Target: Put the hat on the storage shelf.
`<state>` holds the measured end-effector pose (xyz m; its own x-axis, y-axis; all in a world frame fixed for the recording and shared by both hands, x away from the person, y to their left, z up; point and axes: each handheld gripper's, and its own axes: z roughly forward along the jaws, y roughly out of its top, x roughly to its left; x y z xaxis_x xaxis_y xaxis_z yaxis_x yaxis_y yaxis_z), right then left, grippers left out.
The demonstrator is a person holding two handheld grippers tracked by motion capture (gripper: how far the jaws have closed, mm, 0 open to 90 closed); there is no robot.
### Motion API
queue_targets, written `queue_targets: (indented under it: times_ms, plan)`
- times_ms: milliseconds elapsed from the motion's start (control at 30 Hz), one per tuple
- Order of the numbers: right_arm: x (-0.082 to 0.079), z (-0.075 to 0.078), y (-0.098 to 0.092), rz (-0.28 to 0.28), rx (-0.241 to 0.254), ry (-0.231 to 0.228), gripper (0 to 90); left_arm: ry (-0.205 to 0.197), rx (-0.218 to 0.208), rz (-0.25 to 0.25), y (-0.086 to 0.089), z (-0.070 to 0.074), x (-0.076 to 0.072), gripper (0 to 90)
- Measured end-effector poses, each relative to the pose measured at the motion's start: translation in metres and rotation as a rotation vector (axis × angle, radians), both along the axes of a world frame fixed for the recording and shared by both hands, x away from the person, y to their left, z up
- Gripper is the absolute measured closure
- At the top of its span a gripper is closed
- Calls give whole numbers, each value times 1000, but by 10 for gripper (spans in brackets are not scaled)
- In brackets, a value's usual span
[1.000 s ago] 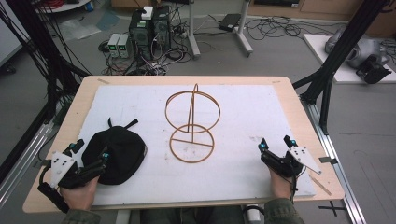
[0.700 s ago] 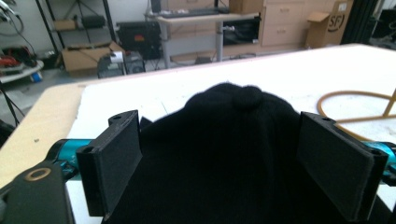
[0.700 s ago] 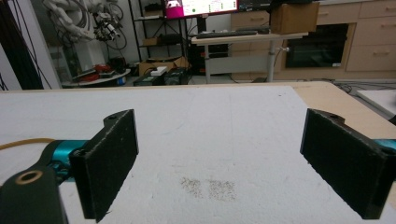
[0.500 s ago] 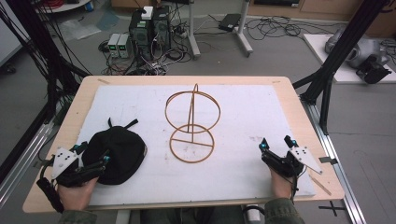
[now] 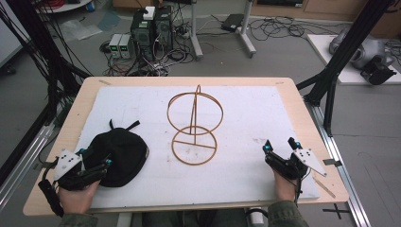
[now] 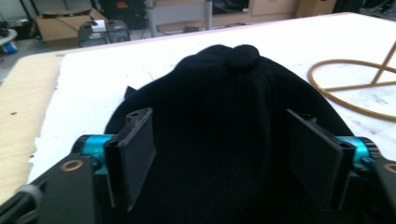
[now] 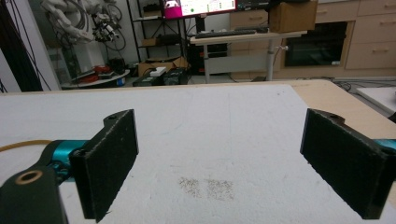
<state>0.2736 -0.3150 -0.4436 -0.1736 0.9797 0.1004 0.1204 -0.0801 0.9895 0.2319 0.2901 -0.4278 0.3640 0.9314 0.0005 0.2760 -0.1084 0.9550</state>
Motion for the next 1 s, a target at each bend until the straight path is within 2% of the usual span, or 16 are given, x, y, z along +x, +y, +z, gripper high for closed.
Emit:
queue_targets:
  times_ms: [100, 200, 433, 667, 700, 967, 1000]
  plan:
    - [0, 0, 0, -2, -1, 0, 105, 8, -6, -8, 0, 0, 0, 324]
    - [0, 0, 0, -2, 1, -1, 105, 30, -24, -40, 2, 0, 0, 381]
    - [0, 0, -1, -2, 7, 1, 105, 58, -24, -83, 0, 0, 2, 531]
    - [0, 0, 0, -1, 18, 4, 105, 83, -32, -89, -1, 0, 4, 622]
    - [0, 0, 0, -3, 23, 1, 105, 87, -31, -91, -1, 0, 4, 658]
    - [1, -1, -1, 2, 19, 3, 105, 72, -19, -96, -2, 4, 3, 862]
    - [1, -1, -1, 2, 18, 3, 105, 65, 0, -97, -3, 4, 2, 867]
